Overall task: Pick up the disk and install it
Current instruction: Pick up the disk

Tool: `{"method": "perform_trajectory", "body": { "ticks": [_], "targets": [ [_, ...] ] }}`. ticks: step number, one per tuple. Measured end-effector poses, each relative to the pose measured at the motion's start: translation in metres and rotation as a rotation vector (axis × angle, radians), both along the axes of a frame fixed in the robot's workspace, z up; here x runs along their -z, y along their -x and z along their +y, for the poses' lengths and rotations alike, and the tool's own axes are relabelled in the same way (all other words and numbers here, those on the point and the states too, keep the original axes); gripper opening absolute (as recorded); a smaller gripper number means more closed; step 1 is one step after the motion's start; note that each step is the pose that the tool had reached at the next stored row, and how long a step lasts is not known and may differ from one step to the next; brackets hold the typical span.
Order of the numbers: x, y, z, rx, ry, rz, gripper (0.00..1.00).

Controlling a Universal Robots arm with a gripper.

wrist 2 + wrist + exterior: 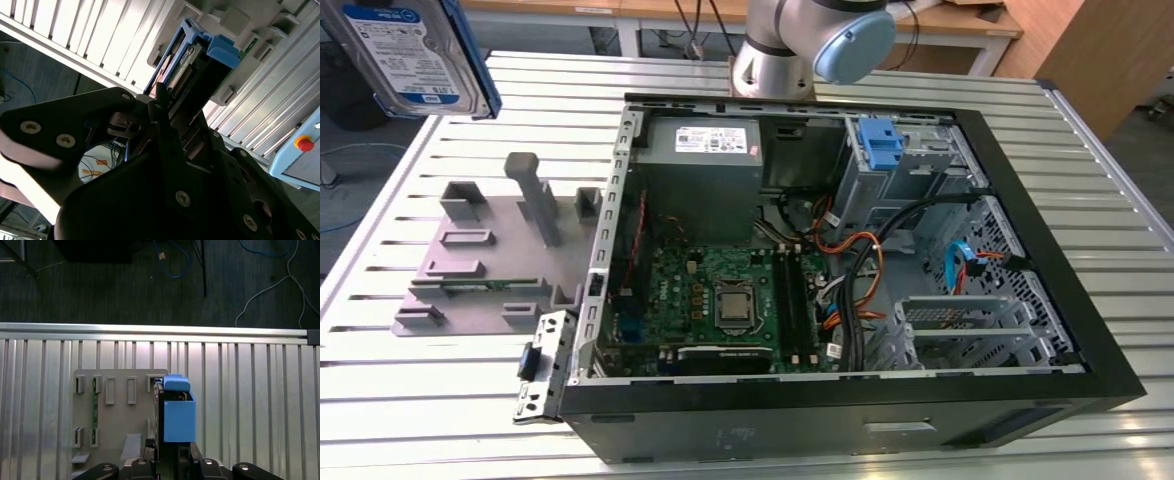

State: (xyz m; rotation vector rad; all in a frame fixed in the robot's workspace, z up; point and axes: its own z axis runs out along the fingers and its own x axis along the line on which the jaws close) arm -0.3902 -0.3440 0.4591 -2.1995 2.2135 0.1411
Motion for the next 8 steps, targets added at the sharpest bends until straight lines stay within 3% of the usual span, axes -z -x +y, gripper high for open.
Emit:
{"method": "perform_trajectory", "body": {
  "ticks": [8],
  "targets": [
    [-0.0029,0.0,0.0,0.0,0.0001,0.0001,0.35]
  ]
}}
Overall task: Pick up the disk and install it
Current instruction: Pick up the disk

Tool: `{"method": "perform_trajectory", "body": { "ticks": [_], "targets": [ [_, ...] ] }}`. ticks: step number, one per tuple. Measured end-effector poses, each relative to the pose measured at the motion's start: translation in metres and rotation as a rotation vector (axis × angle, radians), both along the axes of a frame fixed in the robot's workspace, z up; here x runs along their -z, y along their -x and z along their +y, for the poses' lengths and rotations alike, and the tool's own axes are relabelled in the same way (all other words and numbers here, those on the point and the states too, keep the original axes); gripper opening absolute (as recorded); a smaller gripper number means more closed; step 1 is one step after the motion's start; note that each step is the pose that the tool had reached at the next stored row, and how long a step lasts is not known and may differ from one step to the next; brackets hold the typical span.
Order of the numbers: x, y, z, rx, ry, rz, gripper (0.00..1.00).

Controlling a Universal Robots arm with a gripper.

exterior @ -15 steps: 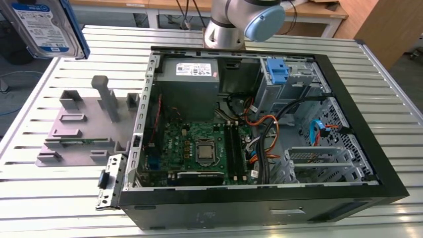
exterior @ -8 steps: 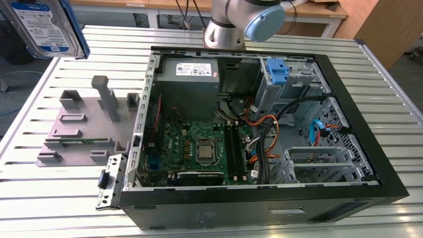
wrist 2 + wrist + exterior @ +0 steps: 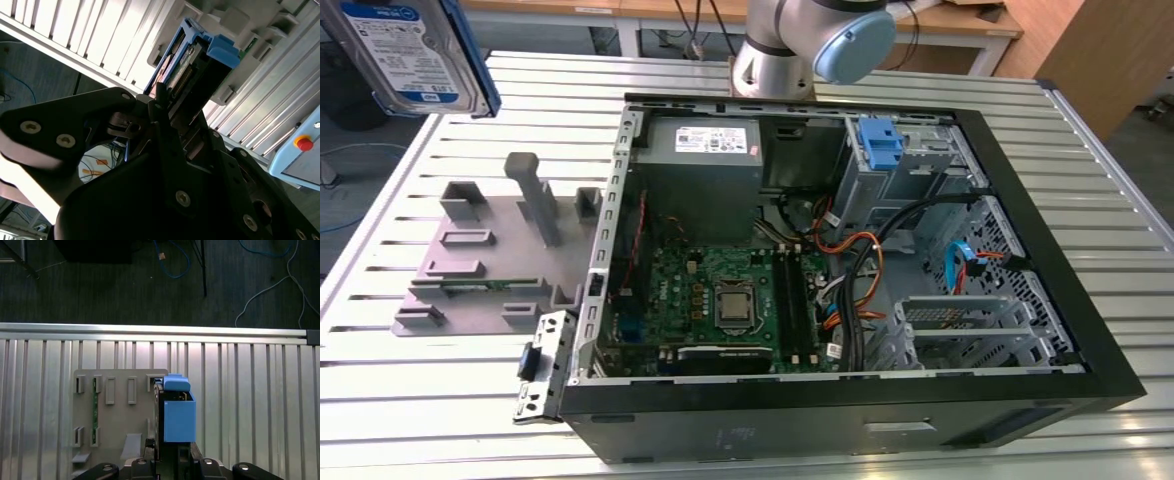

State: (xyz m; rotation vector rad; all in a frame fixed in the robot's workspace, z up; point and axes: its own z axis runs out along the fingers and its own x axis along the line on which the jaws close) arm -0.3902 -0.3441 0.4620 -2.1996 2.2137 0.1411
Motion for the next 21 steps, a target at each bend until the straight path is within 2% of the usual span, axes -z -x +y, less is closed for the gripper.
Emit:
{"method": "perform_trajectory", "body": {
  "ticks": [14,21],
  "targets": [
    [-0.0186,0.0,0.0,0.0,0.0,0.0,0.35],
    [-0.0207,0.0,0.0,0.0,-0.0001,-0.0001,0.35]
  ]
}}
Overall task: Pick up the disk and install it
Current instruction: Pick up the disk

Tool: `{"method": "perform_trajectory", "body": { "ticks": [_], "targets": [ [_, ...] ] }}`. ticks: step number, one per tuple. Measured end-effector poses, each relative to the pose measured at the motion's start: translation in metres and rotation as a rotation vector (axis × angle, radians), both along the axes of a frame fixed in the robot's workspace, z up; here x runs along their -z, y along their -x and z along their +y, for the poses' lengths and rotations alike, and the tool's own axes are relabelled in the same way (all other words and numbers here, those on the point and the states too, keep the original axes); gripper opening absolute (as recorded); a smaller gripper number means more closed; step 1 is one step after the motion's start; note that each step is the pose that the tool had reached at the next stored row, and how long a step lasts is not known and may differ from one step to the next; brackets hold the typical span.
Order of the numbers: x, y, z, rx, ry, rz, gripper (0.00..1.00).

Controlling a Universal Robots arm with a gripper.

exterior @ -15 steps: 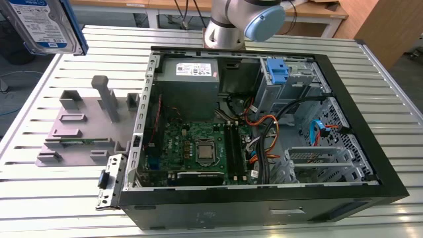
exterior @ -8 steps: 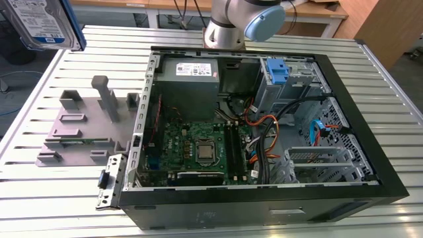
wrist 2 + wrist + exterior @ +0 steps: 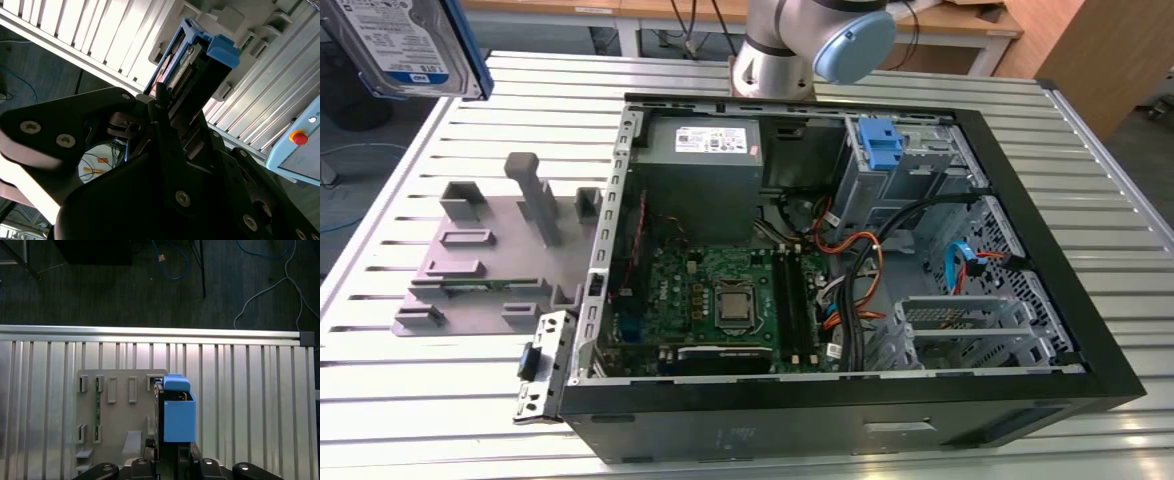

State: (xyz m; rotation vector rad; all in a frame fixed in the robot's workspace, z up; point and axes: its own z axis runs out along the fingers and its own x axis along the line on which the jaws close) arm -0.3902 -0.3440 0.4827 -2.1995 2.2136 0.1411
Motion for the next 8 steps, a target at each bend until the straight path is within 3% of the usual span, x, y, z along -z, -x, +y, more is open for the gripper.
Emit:
{"method": "perform_trajectory", "body": {
  "ticks": [8],
  "targets": [
    [-0.0001,-0.0053,0.0,0.0,0.0001,0.0001,0.35]
  ]
}}
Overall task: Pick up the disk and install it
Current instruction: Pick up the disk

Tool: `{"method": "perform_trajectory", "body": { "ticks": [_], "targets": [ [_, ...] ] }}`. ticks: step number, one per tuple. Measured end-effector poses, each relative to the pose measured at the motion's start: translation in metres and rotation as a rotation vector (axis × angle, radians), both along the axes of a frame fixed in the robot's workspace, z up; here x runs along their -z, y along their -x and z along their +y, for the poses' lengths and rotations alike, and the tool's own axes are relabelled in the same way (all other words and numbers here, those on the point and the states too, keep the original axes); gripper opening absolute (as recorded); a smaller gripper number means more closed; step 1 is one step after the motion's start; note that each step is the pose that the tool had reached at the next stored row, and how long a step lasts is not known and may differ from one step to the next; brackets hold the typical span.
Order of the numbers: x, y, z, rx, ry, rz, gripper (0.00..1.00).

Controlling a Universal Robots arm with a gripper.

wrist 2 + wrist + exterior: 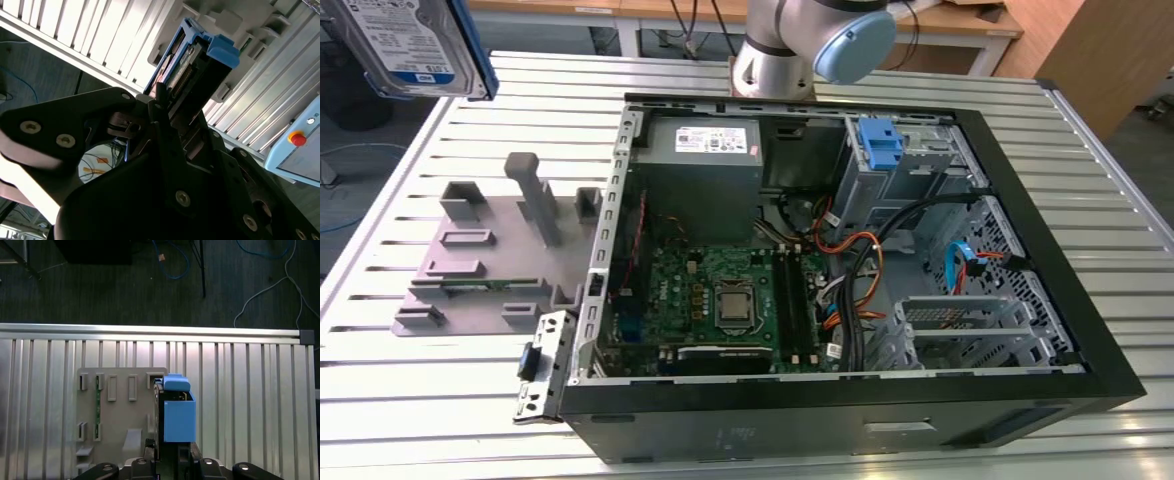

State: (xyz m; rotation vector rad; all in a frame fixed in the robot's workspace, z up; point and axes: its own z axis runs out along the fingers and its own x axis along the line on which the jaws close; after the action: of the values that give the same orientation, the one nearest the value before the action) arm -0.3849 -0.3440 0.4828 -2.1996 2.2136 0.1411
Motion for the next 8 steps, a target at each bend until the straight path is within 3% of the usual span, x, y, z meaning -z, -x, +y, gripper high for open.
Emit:
{"method": "perform_trajectory", "body": {
  "ticks": [8],
  "targets": [
    [0.0001,-0.0117,0.0,0.0,0.0,-0.0001,0.35]
  ]
}}
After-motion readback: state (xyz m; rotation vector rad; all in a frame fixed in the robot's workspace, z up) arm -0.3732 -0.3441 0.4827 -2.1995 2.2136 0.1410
